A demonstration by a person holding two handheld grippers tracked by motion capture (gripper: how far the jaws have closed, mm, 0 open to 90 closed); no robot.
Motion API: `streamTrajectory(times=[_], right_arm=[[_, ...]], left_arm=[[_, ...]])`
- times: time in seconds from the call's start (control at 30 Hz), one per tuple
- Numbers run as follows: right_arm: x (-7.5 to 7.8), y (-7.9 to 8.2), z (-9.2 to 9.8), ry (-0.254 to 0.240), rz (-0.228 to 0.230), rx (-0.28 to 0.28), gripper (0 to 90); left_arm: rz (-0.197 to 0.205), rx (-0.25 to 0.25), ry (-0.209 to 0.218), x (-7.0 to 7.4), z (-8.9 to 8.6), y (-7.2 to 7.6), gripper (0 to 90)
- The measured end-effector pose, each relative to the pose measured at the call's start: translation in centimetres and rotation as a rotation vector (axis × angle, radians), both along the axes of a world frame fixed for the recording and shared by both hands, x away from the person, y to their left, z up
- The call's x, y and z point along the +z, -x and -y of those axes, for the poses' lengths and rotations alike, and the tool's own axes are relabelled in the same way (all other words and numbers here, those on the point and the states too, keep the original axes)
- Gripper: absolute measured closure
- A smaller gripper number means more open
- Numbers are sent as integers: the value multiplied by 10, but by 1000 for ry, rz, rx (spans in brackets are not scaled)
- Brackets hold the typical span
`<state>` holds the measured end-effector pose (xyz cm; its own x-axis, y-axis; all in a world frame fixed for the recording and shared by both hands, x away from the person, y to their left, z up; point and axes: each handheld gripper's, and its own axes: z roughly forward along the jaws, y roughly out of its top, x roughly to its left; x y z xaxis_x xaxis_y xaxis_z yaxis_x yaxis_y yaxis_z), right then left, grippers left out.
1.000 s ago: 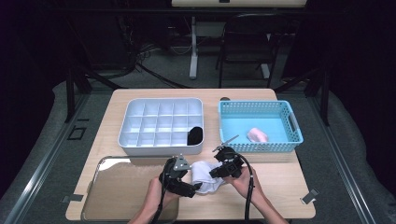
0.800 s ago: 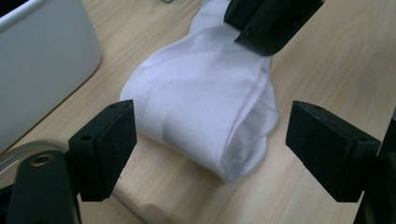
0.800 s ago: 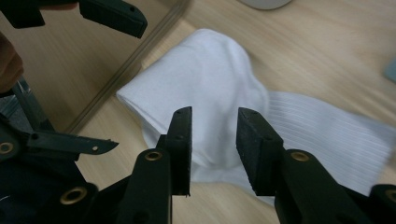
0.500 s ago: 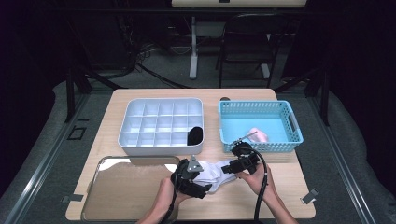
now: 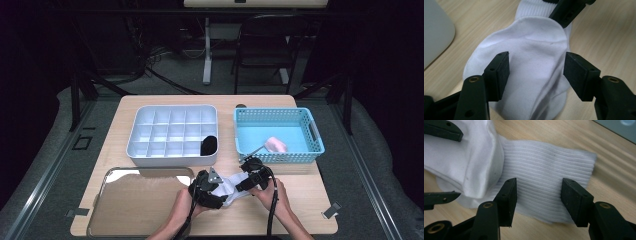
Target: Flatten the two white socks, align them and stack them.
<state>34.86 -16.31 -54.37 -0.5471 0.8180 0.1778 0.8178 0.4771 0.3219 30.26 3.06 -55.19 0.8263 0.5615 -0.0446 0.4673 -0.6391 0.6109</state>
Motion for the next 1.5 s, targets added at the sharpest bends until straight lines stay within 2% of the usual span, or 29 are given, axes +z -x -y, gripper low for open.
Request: streamTrajectory(times=[0.13, 0.17, 0.23, 0.3, 0.53, 0.57, 0.7, 0.73, 0.77, 0.87, 0.9, 0.93, 1.0, 1.03, 1.07, 1.1, 1.13, 1.2, 1.23, 1.27, 1.33, 1.37, 1.4, 1.43, 1.5], right_arm=[[-2, 0, -1, 28, -1, 10, 494], [-2, 0, -1, 54, 3, 15, 509], [-2, 1, -2, 57, 5, 16, 517], [-2, 2, -5, 84, 22, 19, 556], [-3, 2, -3, 65, 8, 19, 647], [-3, 2, -2, 55, 1, 28, 692], [-3, 2, -2, 39, -8, 25, 733], [-4, 3, -2, 17, -5, 24, 736], [-4, 2, -1, 37, 7, 31, 739], [-3, 3, 0, 16, 14, 24, 743], [-1, 3, 0, 18, -4, 31, 743], [-1, 4, 0, 13, 14, 19, 743], [3, 4, 2, 13, 17, 25, 743], [3, 4, 2, 13, 17, 25, 743], [6, 5, 2, -14, 24, 10, 744], [7, 5, 4, 22, 27, 25, 743], [7, 6, 4, 6, 30, 13, 744], [9, 5, 9, 20, 16, 18, 743], [9, 6, 10, 1, 31, 3, 743], [10, 6, 12, 10, 24, 4, 744], [11, 6, 16, 6, 36, -4, 743], [13, 6, 18, 18, 26, -3, 743], [14, 6, 20, 3, 34, -3, 743], [15, 7, 22, 16, 40, -8, 743], [16, 7, 23, 10, 54, -9, 743]], left_arm=[[-7, -2, -11, -3, 0, -1, 430], [-10, -8, -25, -5, 1, -1, 442], [-17, -12, -28, -7, 1, -1, 460], [2, -13, -53, -7, 2, 0, 493], [26, -5, -75, -11, 3, 3, 630], [27, -2, -74, -11, 2, 3, 657], [20, 6, -51, -11, -1, 1, 745], [2, 9, -22, -11, -5, -2, 757], [-2, 12, -15, -11, -6, -2, 765], [-5, 23, 22, -7, -9, -2, 776], [-5, 26, 39, -5, -11, -2, 778], [-5, 29, 53, -3, -13, -3, 779], [-4, 32, 68, -1, -15, -3, 780], [-10, 37, 95, 1, -18, -3, 780], [-7, 35, 117, 4, -22, -3, 782], [-5, 42, 128, 5, -24, -3, 783], [-7, 47, 143, 6, -28, -4, 782], [-24, 71, 184, 7, -34, -6, 783], [-35, 78, 205, 7, -38, -7, 782], [-41, 81, 216, 8, -40, -8, 783], [-66, 84, 263, 8, -46, -9, 782], [-82, 81, 287, 8, -49, -10, 782], [-89, 83, 305, 7, -51, -11, 781], [-95, 80, 320, 7, -54, -12, 780], [-104, 82, 329, 6, -56, -13, 778]])
